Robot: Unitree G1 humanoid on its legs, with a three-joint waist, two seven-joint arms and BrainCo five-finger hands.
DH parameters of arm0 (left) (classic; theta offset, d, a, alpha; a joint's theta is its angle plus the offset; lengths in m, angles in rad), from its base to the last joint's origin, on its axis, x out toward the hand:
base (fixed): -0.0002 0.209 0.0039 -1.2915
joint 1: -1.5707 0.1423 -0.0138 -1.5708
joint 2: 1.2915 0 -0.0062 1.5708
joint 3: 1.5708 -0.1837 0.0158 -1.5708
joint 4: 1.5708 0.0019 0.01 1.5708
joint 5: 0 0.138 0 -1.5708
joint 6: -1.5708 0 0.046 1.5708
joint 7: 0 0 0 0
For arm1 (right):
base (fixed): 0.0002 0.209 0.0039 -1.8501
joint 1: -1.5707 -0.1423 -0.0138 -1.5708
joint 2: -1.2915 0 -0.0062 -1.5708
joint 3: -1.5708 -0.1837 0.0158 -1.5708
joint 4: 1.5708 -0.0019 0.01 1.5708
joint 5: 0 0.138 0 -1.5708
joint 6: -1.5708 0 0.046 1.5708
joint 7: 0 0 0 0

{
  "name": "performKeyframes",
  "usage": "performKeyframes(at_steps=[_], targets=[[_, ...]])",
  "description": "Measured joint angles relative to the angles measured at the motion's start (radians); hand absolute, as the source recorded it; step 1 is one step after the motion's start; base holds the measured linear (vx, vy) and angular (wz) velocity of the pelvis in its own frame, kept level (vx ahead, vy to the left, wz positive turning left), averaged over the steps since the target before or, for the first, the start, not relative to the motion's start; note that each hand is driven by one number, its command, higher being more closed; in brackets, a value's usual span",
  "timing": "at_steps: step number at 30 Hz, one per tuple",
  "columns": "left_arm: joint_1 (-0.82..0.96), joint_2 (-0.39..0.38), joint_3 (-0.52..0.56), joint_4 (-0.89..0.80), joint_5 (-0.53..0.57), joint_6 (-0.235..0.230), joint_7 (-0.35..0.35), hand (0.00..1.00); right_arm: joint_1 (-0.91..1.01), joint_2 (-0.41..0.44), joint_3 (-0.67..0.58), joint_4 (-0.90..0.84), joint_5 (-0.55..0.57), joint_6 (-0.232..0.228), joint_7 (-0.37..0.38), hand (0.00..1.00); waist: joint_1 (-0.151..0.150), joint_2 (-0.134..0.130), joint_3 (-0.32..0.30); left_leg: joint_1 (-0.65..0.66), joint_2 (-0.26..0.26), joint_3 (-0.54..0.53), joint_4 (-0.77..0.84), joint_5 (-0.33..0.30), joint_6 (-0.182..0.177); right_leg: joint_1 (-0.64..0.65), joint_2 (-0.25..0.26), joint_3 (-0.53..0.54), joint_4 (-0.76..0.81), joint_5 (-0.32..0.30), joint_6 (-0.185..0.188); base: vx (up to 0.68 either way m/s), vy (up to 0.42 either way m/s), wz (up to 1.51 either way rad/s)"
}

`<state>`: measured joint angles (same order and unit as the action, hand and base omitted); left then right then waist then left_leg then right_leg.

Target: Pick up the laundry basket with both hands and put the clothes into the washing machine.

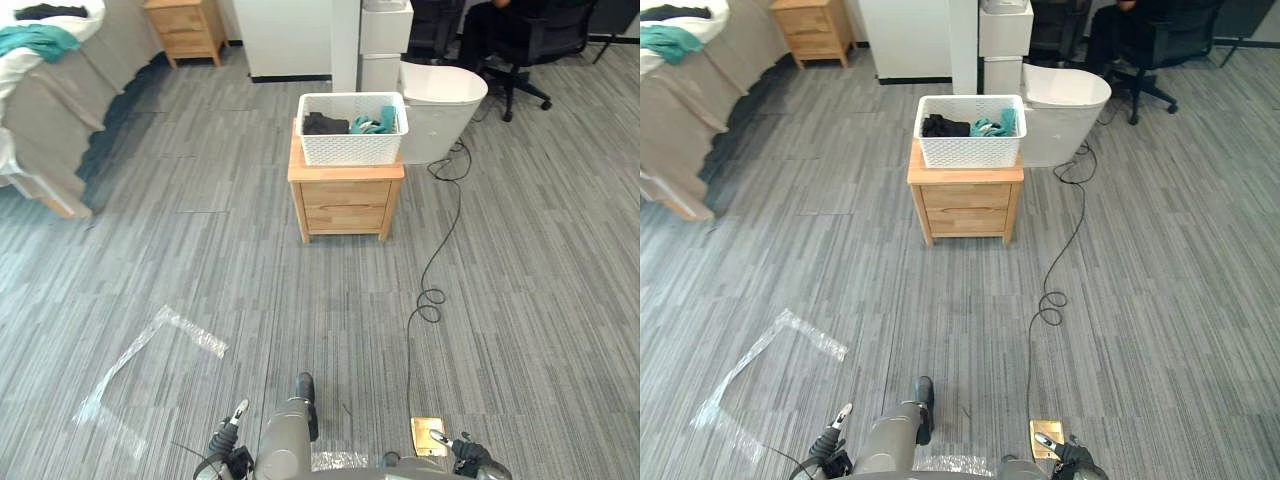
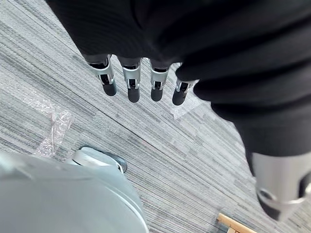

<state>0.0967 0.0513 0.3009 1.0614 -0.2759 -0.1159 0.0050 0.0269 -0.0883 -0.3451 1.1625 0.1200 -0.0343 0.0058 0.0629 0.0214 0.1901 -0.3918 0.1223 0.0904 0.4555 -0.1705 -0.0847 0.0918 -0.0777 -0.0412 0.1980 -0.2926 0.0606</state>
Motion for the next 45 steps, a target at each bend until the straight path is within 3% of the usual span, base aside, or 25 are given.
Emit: performKeyframes(at_steps=[1, 2, 3, 5, 7, 8, 10, 12, 14, 16, 17, 18, 20, 22, 24, 25, 27, 30, 33, 35, 36, 37, 41, 43, 45], targets=[[0.009, 0.004, 0.002, 0.001, 0.0, 0.0, -0.002, 0.0, 0.009, 0.001, 0.0, 0.002, -0.006, 0.0, 0.0, 0.0, 0.008, -0.006, -0.018, -0.004, -0.017, 0.0, 0.028, 0.014, 0.026, -0.016, -0.018, 0.017, 0.055, -0.038, 0.019, 0.55, 0.369, -0.66], [0.02, 0.017, 0.01, 0.011, -0.001, 0.0, -0.002, 0.0, 0.019, 0.02, 0.001, 0.008, -0.006, -0.001, 0.001, 0.0, 0.006, -0.053, -0.04, -0.008, -0.067, 0.009, 0.074, -0.006, 0.074, -0.087, -0.068, 0.02, 0.257, -0.095, 0.081, 0.49, 0.263, -0.17], [0.01, 0.042, 0.007, 0.019, 0.0, 0.003, -0.003, 0.0, 0.02, 0.031, -0.001, 0.013, -0.006, -0.001, 0.007, 0.0, -0.012, -0.086, -0.035, 0.008, -0.109, 0.015, 0.098, -0.049, 0.098, -0.172, -0.103, 0.028, 0.513, -0.089, 0.127, 0.5, 0.217, 0.17], [0.0, 0.059, 0.004, 0.018, 0.001, 0.003, -0.004, 0.0, 0.021, 0.041, -0.003, 0.035, -0.008, 0.002, 0.02, 0.0, -0.024, -0.114, -0.034, 0.053, -0.143, 0.015, 0.115, -0.088, 0.115, -0.25, -0.096, 0.043, 0.793, -0.013, 0.211, 0.51, 0.144, 0.42], [0.008, 0.057, -0.026, 0.012, 0.003, 0.003, -0.005, 0.0, 0.019, 0.034, -0.022, 0.038, -0.009, 0.001, 0.022, 0.0, -0.02, -0.101, -0.028, 0.169, -0.158, 0.014, 0.094, -0.126, 0.151, -0.312, -0.07, -0.004, 1.024, 0.031, 0.195, 0.56, 0.114, 0.07], [0.008, 0.052, -0.026, 0.008, 0.003, 0.004, -0.005, 0.0, 0.018, 0.034, -0.032, 0.035, -0.009, 0.0, 0.022, 0.0, -0.021, -0.096, -0.027, 0.204, -0.162, 0.014, 0.069, -0.128, 0.155, -0.325, -0.075, -0.032, 1.032, 0.031, 0.154, 0.5, 0.072, -0.03], [-0.001, 0.025, -0.025, -0.004, 0.004, 0.003, -0.004, 0.0, 0.007, 0.022, -0.07, 0.019, -0.01, 0.0, 0.021, 0.0, -0.021, -0.055, -0.007, 0.34, -0.159, -0.001, -0.062, -0.114, 0.152, -0.341, -0.081, -0.146, 0.863, -0.023, 0.033, 0.44, 0.031, 0.01], [-0.013, -0.011, -0.023, -0.013, 0.004, -0.002, -0.005, 0.0, 0.016, 0.005, -0.085, -0.002, -0.01, -0.002, 0.021, 0.0, -0.024, -0.001, -0.008, 0.425, -0.129, -0.022, -0.152, -0.097, 0.136, -0.362, -0.06, -0.2, 0.555, -0.047, 0.008, 0.46, -0.019, 0.25], [-0.033, -0.032, -0.022, -0.013, 0.01, -0.003, -0.004, 0.0, 0.024, 0.006, -0.099, -0.027, -0.009, -0.004, 0.021, 0.0, -0.042, 0.017, -0.012, 0.457, -0.112, -0.051, -0.171, -0.094, 0.112, -0.409, -0.063, -0.147, 0.366, 0.01, 0.0, 0.45, -0.079, 0.54], [-0.036, -0.051, -0.015, -0.014, 0.014, -0.003, -0.005, 0.0, 0.035, 0.014, -0.11, -0.049, -0.01, -0.003, 0.021, 0.0, -0.046, 0.013, -0.014, 0.51, -0.093, -0.065, -0.185, -0.118, 0.072, -0.422, -0.061, -0.069, 0.201, 0.121, 0.009, 0.54, -0.216, 0.4], [-0.027, -0.056, 0.007, -0.014, 0.015, -0.004, -0.005, 0.0, 0.049, 0.026, -0.11, -0.048, -0.011, -0.004, 0.02, 0.0, -0.043, -0.003, -0.022, 0.55, -0.088, -0.069, -0.199, -0.138, 0.036, -0.41, -0.068, -0.03, 0.112, 0.258, 0.009, 0.64, -0.348, 0.29], [-0.021, -0.062, 0.041, -0.009, 0.021, -0.001, -0.003, 0.0, 0.056, 0.03, -0.119, -0.047, -0.011, -0.002, 0.021, 0.0, -0.048, 0.008, -0.038, 0.589, -0.059, -0.095, -0.212, -0.148, 0.016, -0.403, -0.062, -0.054, 0.169, 0.315, 0.026, 0.53, -0.322, 0.34], [-0.032, -0.091, 0.057, -0.014, 0.045, -0.007, -0.006, 0.0, 0.062, 0.028, -0.133, -0.043, -0.012, -0.005, 0.019, 0.0, -0.055, 0.022, -0.049, 0.594, -0.02, -0.117, -0.21, -0.093, -0.048, -0.392, -0.056, -0.097, 0.218, 0.231, -0.001, 0.48, -0.346, 0.53], [-0.037, -0.108, 0.066, -0.013, 0.053, -0.009, -0.005, 0.0, 0.066, 0.02, -0.148, -0.046, -0.013, -0.004, 0.02, 0.0, -0.057, 0.048, -0.05, 0.575, 0.019, -0.126, -0.123, -0.061, -0.069, -0.352, -0.028, -0.142, 0.243, 0.174, -0.03, 0.44, -0.35, 0.53], [-0.034, -0.107, 0.091, -0.032, 0.052, -0.008, -0.006, 0.0, 0.067, 0.022, -0.147, -0.051, -0.012, -0.003, 0.019, 0.0, -0.07, 0.046, -0.045, 0.42, 0.049, -0.159, 0.247, 0.052, -0.045, -0.264, -0.004, -0.184, 0.228, 0.126, -0.059, 0.38, -0.353, 0.35], [-0.031, -0.101, 0.093, -0.038, 0.051, -0.008, -0.006, 0.0, 0.062, 0.022, -0.144, -0.053, -0.01, -0.007, 0.018, 0.0, -0.053, 0.039, -0.033, 0.334, 0.077, -0.157, 0.456, 0.058, -0.031, -0.205, 0.018, -0.183, 0.198, 0.115, -0.076, 0.28, -0.269, -0.05], [-0.027, -0.083, 0.061, -0.04, 0.048, -0.008, -0.004, 0.0, 0.051, 0.016, -0.117, -0.049, -0.002, -0.008, 0.015, 0.0, -0.046, 0.035, -0.025, 0.249, 0.09, -0.12, 0.603, 0.024, 0.022, -0.119, 0.034, -0.178, 0.14, 0.111, -0.083, 0.21, -0.175, -0.22], [-0.02, -0.061, 0.004, -0.046, 0.028, -0.013, -0.004, 0.0, 0.027, 0.02, -0.08, -0.05, 0.007, -0.016, 0.011, 0.0, -0.047, 0.029, -0.021, 0.174, 0.102, -0.016, 0.51, 0.018, 0.031, -0.029, 0.035, -0.153, 0.067, 0.108, -0.08, 0.15, -0.073, -0.23], [-0.013, -0.052, -0.033, -0.052, 0.011, -0.019, -0.002, 0.0, 0.009, 0.019, -0.03, -0.051, 0.01, -0.024, 0.009, 0.0, -0.046, 0.029, -0.021, 0.166, 0.061, 0.019, 0.127, 0.021, 0.027, -0.026, 0.031, -0.123, 0.043, 0.094, -0.069, 0.18, 0.096, -0.26], [-0.009, -0.056, -0.04, -0.052, 0.008, -0.019, 0.0, 0.0, 0.01, 0.016, -0.016, -0.053, 0.024, -0.026, 0.002, 0.0, -0.046, 0.038, -0.026, 0.205, 0.022, 0.004, -0.134, 0.074, 0.004, -0.032, 0.033, -0.11, 0.045, 0.078, -0.045, 0.24, 0.212, -0.22], [-0.006, -0.04, -0.051, -0.052, 0.003, -0.02, 0.001, 0.0, 0.012, 0.024, -0.004, -0.051, 0.027, -0.026, -0.005, 0.0, -0.029, 0.014, -0.032, 0.238, -0.007, 0.019, -0.179, 0.099, 0.02, -0.025, 0.011, -0.082, 0.035, 0.077, -0.02, 0.26, 0.168, -0.2], [-0.006, -0.026, -0.056, -0.052, 0.0, -0.023, 0.004, 0.0, 0.025, 0.037, 0.009, -0.051, 0.028, -0.027, -0.003, 0.0, -0.022, -0.014, -0.047, 0.238, -0.03, 0.027, -0.194, 0.091, 0.033, -0.019, -0.006, -0.077, 0.0, 0.082, -0.005, 0.27, 0.146, -0.19], [-0.005, -0.017, -0.054, -0.051, -0.01, -0.022, 0.018, 0.0, 0.045, 0.041, -0.004, -0.065, 0.051, -0.027, -0.011, 0.0, -0.02, -0.026, -0.053, 0.25, -0.072, 0.053, -0.126, 0.01, 0.086, 0.025, -0.05, -0.055, -0.002, 0.071, 0.025, 0.29, 0.139, -0.07], [-0.003, -0.017, -0.053, -0.052, -0.025, -0.022, 0.018, 0.0, 0.048, 0.043, -0.021, -0.09, 0.078, -0.028, -0.014, 0.0, -0.02, -0.011, -0.055, 0.284, -0.074, 0.072, -0.123, -0.032, 0.086, -0.013, -0.058, -0.017, 0.119, 0.059, 0.024, 0.25, 0.148, -0.29], [0.004, 0.002, -0.052, -0.064, -0.029, -0.022, 0.018, 0.0, 0.047, 0.05, -0.023, -0.139, 0.105, -0.03, -0.024, 0.0, -0.02, -0.012, -0.053, 0.33, -0.073, 0.096, -0.123, -0.05, 0.102, -0.111, -0.068, 0.037, 0.366, 0.052, 0.088, 0.23, 0.088, -0.18]])
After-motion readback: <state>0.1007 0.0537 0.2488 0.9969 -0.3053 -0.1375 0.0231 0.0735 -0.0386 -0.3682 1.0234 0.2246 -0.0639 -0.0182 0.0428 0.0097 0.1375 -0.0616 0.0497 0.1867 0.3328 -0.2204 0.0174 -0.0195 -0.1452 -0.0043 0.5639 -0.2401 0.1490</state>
